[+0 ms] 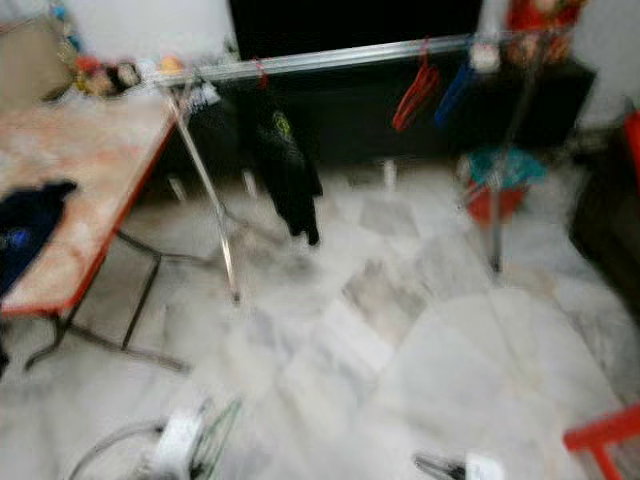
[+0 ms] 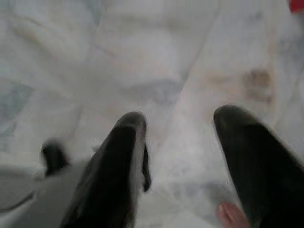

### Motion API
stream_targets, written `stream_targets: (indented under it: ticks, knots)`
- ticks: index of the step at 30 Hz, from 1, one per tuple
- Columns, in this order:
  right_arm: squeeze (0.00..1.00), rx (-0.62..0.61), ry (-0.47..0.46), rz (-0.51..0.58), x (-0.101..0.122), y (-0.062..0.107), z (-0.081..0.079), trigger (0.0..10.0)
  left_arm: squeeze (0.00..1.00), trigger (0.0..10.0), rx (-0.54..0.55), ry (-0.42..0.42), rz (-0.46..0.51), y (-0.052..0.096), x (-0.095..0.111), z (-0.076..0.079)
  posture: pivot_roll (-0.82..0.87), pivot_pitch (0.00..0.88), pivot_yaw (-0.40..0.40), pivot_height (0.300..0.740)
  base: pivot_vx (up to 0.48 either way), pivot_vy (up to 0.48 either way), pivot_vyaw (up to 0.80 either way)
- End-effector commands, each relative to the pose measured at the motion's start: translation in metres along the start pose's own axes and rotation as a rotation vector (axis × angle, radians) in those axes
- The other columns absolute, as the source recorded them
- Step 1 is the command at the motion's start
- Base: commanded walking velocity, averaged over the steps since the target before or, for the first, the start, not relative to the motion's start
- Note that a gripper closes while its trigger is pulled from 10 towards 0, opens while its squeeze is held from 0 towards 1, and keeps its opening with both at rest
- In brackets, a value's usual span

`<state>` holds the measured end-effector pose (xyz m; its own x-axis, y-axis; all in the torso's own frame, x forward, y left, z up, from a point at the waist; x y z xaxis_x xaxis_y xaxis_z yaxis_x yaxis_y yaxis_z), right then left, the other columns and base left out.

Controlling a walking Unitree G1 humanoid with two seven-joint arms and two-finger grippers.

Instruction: Hang hanger

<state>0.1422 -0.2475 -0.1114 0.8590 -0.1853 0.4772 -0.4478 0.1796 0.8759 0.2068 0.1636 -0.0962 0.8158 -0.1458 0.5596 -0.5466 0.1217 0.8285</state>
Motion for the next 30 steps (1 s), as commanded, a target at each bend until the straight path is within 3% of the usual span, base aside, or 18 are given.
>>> stream_targets:
  ticks: [1,30]
  knots:
    - [0.00,0.026,0.001,0.010,0.0021,-0.0011,-0.0119,10.0,0.00,10.0,0.037,-0.008,-0.052,0.0046,-0.0164,-0.0143,-0.01,0.000,0.052,0.740,0.334,0.000,0.00]
    - [0.00,0.036,0.018,0.021,0.0077,-0.0016,-0.0114,10.0,0.00,10.0,0.033,0.002,-0.044,0.0028,-0.0096,-0.0115,-0.01,0.000,0.041,0.740,0.338,0.000,0.00]
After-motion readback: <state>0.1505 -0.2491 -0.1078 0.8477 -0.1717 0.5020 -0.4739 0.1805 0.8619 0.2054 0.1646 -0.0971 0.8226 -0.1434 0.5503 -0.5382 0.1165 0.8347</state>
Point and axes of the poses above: a point about 5 cm out from each wrist's last joint towards the gripper, its own y axis pointing back from the gripper into the wrist, its own x axis along the axis of the wrist's last joint, z = x × y, the point moved 2 cm from there along -y, pointing out of the wrist towards the gripper, and after that the axes turned 2 degrees about y, right-handed, at the moved point
